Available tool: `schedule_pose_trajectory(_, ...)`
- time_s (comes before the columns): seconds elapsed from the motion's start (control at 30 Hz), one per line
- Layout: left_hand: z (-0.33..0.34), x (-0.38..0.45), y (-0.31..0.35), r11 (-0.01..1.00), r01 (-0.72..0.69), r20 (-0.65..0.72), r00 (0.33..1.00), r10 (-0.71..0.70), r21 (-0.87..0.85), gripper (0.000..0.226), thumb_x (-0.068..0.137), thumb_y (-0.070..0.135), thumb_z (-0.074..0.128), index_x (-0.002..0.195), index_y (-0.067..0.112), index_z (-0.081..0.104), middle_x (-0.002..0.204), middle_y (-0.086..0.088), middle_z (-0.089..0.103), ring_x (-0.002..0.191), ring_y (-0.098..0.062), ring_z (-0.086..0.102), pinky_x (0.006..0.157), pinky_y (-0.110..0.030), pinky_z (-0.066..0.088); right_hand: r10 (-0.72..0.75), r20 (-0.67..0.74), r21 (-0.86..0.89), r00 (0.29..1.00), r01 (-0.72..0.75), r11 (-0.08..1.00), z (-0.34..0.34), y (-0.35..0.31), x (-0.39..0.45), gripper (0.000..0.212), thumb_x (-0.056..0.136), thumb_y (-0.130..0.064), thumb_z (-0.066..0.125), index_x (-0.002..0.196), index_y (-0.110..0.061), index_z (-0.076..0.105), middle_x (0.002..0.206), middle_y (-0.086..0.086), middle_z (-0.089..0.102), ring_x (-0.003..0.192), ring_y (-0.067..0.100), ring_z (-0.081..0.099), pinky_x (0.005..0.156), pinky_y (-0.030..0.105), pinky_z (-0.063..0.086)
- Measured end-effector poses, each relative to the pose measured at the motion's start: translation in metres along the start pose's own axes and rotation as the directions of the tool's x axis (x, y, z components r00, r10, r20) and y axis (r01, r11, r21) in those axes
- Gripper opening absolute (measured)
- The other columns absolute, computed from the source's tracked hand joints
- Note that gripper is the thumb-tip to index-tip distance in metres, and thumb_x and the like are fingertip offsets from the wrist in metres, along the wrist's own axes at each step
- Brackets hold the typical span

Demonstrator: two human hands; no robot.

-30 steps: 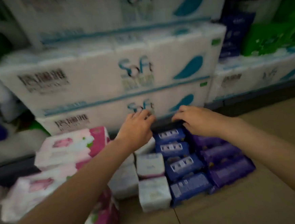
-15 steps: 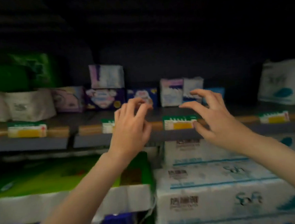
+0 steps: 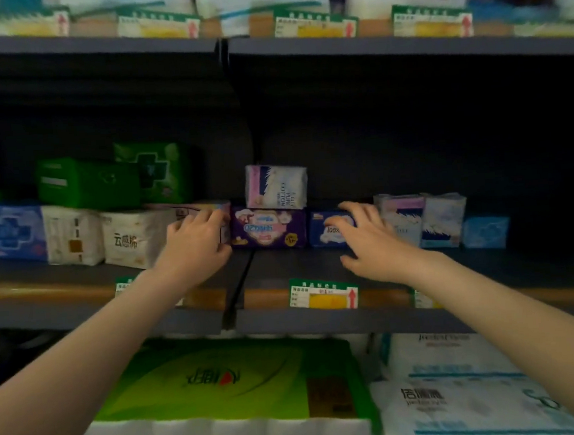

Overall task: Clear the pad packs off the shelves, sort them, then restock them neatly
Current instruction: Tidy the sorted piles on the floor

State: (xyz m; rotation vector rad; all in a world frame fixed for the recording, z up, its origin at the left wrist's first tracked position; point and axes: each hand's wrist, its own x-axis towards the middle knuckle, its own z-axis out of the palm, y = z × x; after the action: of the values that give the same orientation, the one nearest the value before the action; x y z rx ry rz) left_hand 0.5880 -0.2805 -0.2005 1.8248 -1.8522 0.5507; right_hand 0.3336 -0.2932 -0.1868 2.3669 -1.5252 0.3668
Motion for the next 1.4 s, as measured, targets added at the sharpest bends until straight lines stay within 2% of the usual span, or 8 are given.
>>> schedule_pose_trajectory(0.33, 0.017, 0.022, -0.011, 0.994, 0.080, -0.058, 0.995, -0.076, 0.076, 0.056, 0.090, 0.030, 0.049, 0.140, 0.023, 0.025, 0.139, 0.000, 0.041, 0.128, -0.024, 0.040, 0.101, -0.039, 0.030, -0.118, 0.054, -0.073, 0.991, 0.122, 0.990, 0.022, -0.002, 0.165, 0.091, 0.088, -0.031, 0.062, 0.151, -0.023, -0.002, 0.157, 0.007, -0.016, 0.144, 0.030, -0.010, 0.115, 0.053, 0.005)
schedule_pose_trajectory(0.47, 0.030, 0.014, -0.016, 0.996, 0.086, -0.049, 0.995, -0.084, 0.033, 0.058, 0.089, 0.029, 0.050, 0.140, 0.024, 0.023, 0.133, 0.000, 0.047, 0.123, -0.023, 0.043, 0.102, -0.038, 0.029, 0.025, -0.069, 0.000, 0.997, -0.025, 1.000, 0.033, -0.006, 0.201, 0.115, 0.069, -0.035, 0.080, 0.150, -0.017, 0.000, 0.155, 0.009, 0.008, 0.143, 0.032, 0.005, 0.113, 0.057, 0.002)
schedule_pose_trajectory(0.6, 0.035, 0.026, -0.011, 0.986, 0.168, -0.018, 0.986, -0.168, -0.022, 0.058, 0.089, 0.029, 0.054, 0.139, 0.022, 0.025, 0.135, -0.005, 0.047, 0.124, -0.028, 0.044, 0.101, -0.040, 0.033, -0.029, -0.250, -0.142, 0.968, -0.007, 0.990, 0.032, 0.003, 0.193, 0.097, 0.071, -0.028, 0.079, 0.146, -0.013, 0.019, 0.145, 0.012, 0.019, 0.131, 0.037, 0.026, 0.111, 0.054, 0.015)
schedule_pose_trajectory(0.73, 0.033, 0.040, 0.008, 0.971, 0.180, -0.027, 0.982, -0.187, -0.158, 0.059, 0.088, 0.025, 0.056, 0.139, 0.018, 0.028, 0.138, -0.009, 0.044, 0.125, -0.029, 0.043, 0.097, -0.042, 0.034, -0.126, -0.332, -0.192, 0.935, 0.064, 0.979, 0.028, 0.007, 0.177, 0.087, 0.073, -0.042, 0.075, 0.141, -0.015, 0.029, 0.145, 0.015, 0.014, 0.128, 0.037, 0.024, 0.111, 0.051, 0.017)
schedule_pose_trajectory(0.87, 0.029, 0.045, 0.021, 0.977, 0.125, -0.005, 0.992, -0.128, -0.176, 0.066, 0.087, 0.031, 0.058, 0.141, 0.019, 0.023, 0.138, -0.008, 0.045, 0.124, -0.029, 0.045, 0.098, -0.042, 0.031, -0.308, -0.211, -0.247, 0.928, 0.254, 0.935, 0.038, 0.001, 0.159, 0.084, 0.075, -0.038, 0.074, 0.140, -0.020, 0.024, 0.148, 0.015, 0.016, 0.132, 0.036, 0.026, 0.110, 0.049, 0.024)
schedule_pose_trajectory(1.0, 0.026, 0.046, 0.021, 0.981, 0.095, 0.036, 0.995, -0.090, -0.168, 0.076, 0.084, 0.033, 0.062, 0.144, 0.020, 0.017, 0.142, -0.006, 0.041, 0.124, -0.028, 0.044, 0.100, -0.045, 0.032, -0.299, -0.222, -0.040, 0.928, 0.298, 0.954, 0.043, 0.000, 0.144, 0.069, 0.079, -0.020, 0.071, 0.133, -0.016, 0.028, 0.127, 0.009, 0.045, 0.109, 0.028, 0.053, 0.077, 0.039, 0.050)
schedule_pose_trajectory(1.13, 0.027, 0.047, 0.016, 0.973, -0.009, 0.126, 0.991, 0.039, -0.231, 0.092, 0.077, 0.039, 0.071, 0.146, 0.025, 0.012, 0.147, -0.003, 0.034, 0.131, -0.028, 0.037, 0.102, -0.046, 0.036, -0.156, -0.345, 0.412, 0.926, 0.299, 0.861, 0.043, 0.001, 0.127, 0.037, 0.087, -0.010, 0.060, 0.115, -0.015, 0.037, 0.099, 0.007, 0.061, 0.090, 0.022, 0.062, 0.076, 0.042, 0.054)
schedule_pose_trajectory(1.4, 0.035, 0.065, 0.032, 0.999, -0.003, 0.117, 0.993, 0.010, -0.054, 0.090, 0.081, 0.039, 0.067, 0.148, 0.032, 0.006, 0.151, -0.015, 0.010, 0.136, -0.039, 0.021, 0.106, -0.050, 0.031, -0.064, -0.150, 0.226, 0.987, 0.097, 0.969, 0.047, 0.048, 0.108, 0.054, 0.086, -0.016, 0.061, 0.134, -0.019, 0.035, 0.138, 0.007, 0.039, 0.122, 0.029, 0.039, 0.098, 0.042, 0.040)
